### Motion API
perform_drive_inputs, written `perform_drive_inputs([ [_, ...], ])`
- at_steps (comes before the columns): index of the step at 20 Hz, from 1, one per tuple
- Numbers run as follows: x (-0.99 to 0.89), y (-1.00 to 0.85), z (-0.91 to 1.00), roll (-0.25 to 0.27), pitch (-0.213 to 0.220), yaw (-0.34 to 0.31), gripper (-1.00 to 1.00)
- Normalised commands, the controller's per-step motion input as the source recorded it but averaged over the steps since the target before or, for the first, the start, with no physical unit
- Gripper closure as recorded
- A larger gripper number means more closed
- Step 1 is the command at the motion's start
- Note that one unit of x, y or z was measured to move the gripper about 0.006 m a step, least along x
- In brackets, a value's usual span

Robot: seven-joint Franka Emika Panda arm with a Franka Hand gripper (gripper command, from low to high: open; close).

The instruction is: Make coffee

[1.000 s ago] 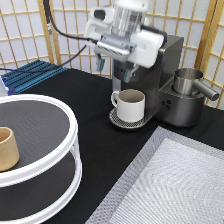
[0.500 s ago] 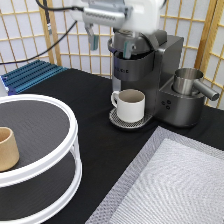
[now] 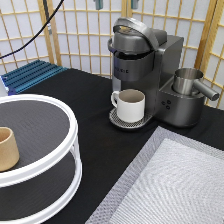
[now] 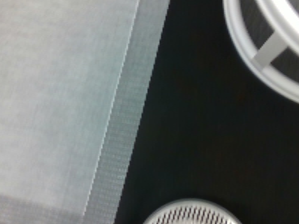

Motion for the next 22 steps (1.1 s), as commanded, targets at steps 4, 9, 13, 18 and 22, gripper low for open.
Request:
perform_drive_inputs([
  [4,0.49,0.47,-0.05,-0.052,0.122,-0.053,-1.00],
  [9,0.22,0.29,0.17,-0.050,0.152,-0.063,-1.00],
  [13,0.29,0.38,0.47,-0.079,0.144,-0.081,-1.00],
  [18,0.31,0.53,0.35,-0.078,0.149,-0.069,-1.00],
  [22,0.46,0.39,0.03,-0.128,0.119,-0.096,-1.00],
])
